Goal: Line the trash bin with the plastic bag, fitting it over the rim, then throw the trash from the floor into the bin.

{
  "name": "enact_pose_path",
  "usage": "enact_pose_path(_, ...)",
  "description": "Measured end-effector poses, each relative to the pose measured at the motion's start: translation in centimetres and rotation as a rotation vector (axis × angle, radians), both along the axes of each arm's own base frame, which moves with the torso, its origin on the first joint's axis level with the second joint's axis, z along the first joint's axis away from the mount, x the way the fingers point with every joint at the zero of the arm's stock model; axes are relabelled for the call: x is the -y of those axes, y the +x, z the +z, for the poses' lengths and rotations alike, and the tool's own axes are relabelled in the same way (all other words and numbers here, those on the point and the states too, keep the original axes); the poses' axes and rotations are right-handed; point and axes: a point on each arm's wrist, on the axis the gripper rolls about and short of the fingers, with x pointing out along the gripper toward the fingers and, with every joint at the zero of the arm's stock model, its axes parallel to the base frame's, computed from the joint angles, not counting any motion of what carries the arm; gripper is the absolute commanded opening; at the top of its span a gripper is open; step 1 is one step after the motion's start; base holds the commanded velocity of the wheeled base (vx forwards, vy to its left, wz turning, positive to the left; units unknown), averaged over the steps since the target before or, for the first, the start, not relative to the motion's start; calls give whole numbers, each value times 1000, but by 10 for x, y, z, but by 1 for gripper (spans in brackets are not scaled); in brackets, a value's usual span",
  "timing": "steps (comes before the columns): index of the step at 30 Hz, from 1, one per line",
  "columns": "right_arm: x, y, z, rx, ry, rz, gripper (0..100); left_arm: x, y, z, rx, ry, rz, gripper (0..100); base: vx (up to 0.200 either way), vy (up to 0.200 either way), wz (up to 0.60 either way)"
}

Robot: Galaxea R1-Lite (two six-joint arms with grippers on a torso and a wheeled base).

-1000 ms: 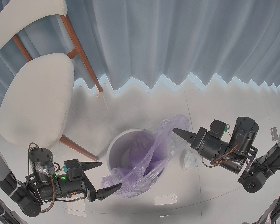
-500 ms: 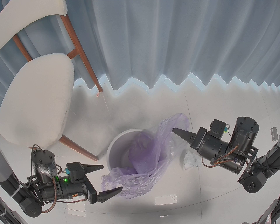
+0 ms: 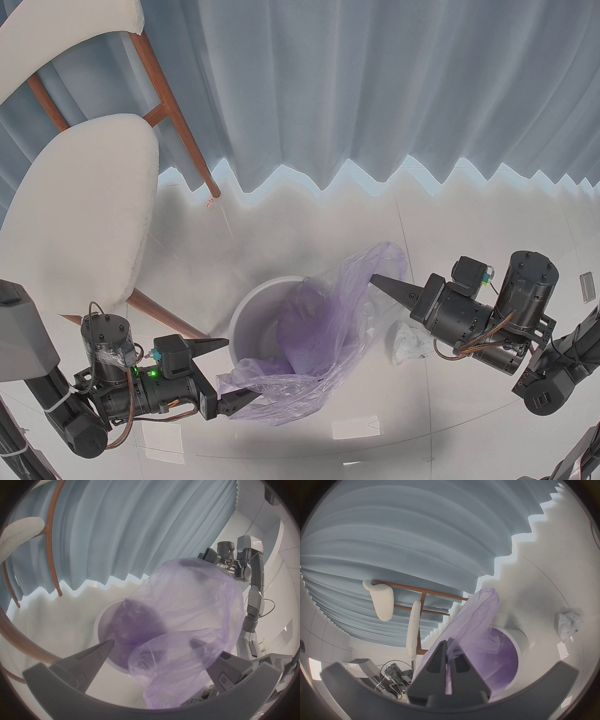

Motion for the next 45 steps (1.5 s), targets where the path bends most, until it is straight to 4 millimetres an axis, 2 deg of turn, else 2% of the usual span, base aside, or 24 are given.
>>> enact_pose_path(1, 0, 0, 0, 0, 0, 0, 0, 1, 2, -1, 9, -4, -1, 100, 0, 0, 0)
enact_pose_path(2, 0, -1, 0, 0, 0, 1, 0, 2, 3, -3, 18, -8, -3, 0, 0, 0, 0)
enact_pose_path(12, -1, -3, 1, 9, -1, 7, 0, 9, 10, -16, 14, -17, 0, 0, 0, 0, 0)
enact_pose_path(18, -2, -3, 2, 14, 0, 9, 0, 15, 3, -5, -57, -124, 4, 0, 0, 0, 0)
enact_pose_path(25, -7, 5, 4, 30, 1, 12, 0, 23, 1, 10, -17, -172, 60, 0, 0, 0, 0)
enact_pose_path(26, -8, 5, 3, 27, -2, 14, 100, 24, 1, 11, -20, -183, 61, 0, 0, 0, 0)
enact_pose_path(31, -14, 5, 2, 19, -6, 21, 100, 28, 0, 18, -67, -259, 68, 0, 0, 0, 0)
enact_pose_path(35, -11, 0, 3, 4, -23, 6, 100, 29, 0, 22, -74, -284, 67, 0, 0, 0, 0)
enact_pose_path(41, 8, -17, -5, -140, -160, -18, 100, 27, -1, 28, -64, -299, 71, 0, 0, 0, 0)
enact_pose_path(45, 32, -25, -1, -211, -226, -73, 100, 25, -1, 31, -53, -305, 85, 0, 0, 0, 0)
